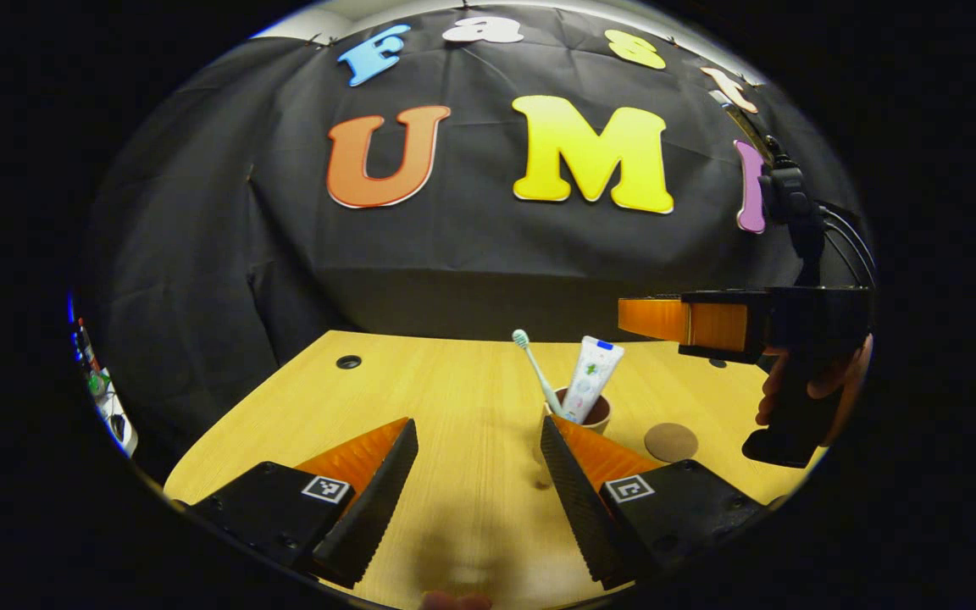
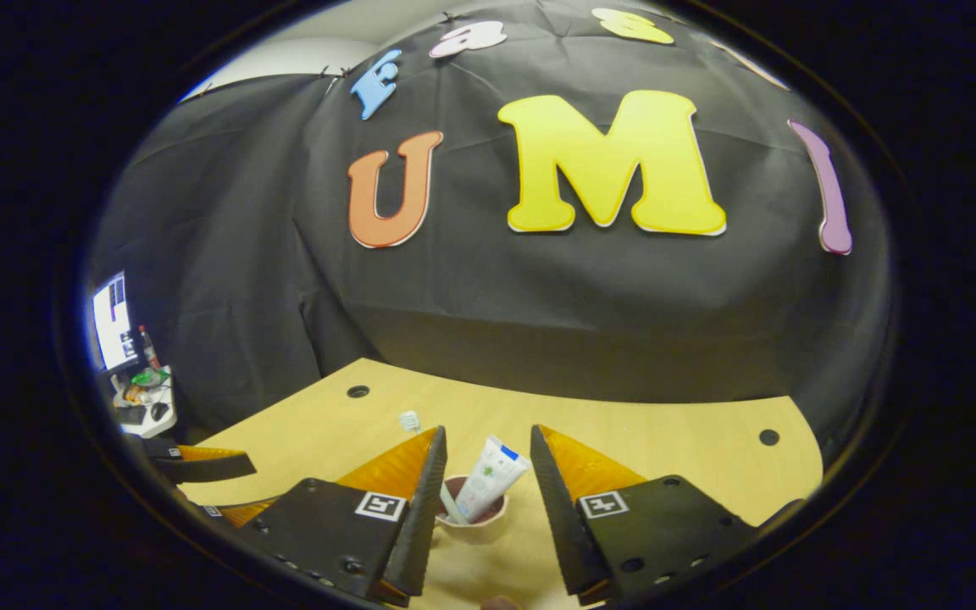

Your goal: Put the toothbrush and toothpaste on the desktop into the cup, then pick up the cup and place it on the coaster on the desktop.

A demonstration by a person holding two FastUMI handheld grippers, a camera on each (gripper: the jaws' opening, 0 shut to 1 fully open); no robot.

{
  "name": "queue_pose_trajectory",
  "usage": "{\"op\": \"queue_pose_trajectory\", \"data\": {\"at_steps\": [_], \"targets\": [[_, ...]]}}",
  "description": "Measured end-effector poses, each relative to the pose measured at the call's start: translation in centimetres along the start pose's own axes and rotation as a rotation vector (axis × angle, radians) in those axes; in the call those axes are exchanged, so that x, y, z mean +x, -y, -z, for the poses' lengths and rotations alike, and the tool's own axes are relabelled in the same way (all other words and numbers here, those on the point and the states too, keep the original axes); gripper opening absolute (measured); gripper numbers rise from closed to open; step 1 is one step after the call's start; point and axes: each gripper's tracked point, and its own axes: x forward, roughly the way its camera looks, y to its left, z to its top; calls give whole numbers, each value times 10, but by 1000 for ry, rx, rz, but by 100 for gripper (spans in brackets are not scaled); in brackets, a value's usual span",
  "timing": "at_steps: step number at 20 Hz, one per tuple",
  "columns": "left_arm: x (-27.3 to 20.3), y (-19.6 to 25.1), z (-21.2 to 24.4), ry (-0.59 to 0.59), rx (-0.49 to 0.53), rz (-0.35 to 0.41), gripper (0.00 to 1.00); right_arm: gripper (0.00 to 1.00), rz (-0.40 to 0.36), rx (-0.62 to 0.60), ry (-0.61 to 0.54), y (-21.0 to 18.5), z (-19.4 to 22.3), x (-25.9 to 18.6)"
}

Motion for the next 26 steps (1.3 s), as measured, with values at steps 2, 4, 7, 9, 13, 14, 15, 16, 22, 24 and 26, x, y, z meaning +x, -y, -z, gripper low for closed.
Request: {"op": "queue_pose_trajectory", "data": {"at_steps": [2, 4, 7, 9, 13, 14, 15, 16, 22, 24, 26], "targets": [[6, 13, -8, -2, 29, 55, 93, 61, 26, 1, 0, 10, -4, -18], [15, 25, -7, -40, 53, 117, 93, 64, 52, -3, -3, 22, -6, -37], [31, 40, 6, -141, 83, 183, 93, 65, 99, -11, -7, 44, -5, -64], [40, 49, 18, -224, 102, 225, 93, 65, 126, -3, -19, 57, -2, -81], [50, 64, 50, -422, 130, 290, 94, 68, 176, 26, -43, 80, 10, -112], [54, 65, 55, -460, 142, 294, 94, 67, 187, 24, -47, 86, 12, -120], [59, 65, 58, -493, 149, 298, 94, 68, 196, 20, -52, 91, 15, -126], [63, 66, 64, -527, 153, 302, 94, 68, 205, 16, -57, 95, 17, -131], [76, 72, 89, -740, 211, 338, 93, 67, 253, 47, -86, 127, 30, -153], [80, 76, 87, -774, 250, 362, 93, 67, 265, 64, -97, 136, 35, -157], [87, 77, 82, -805, 282, 367, 99, 67, 272, 78, -107, 142, 39, -158]]}}
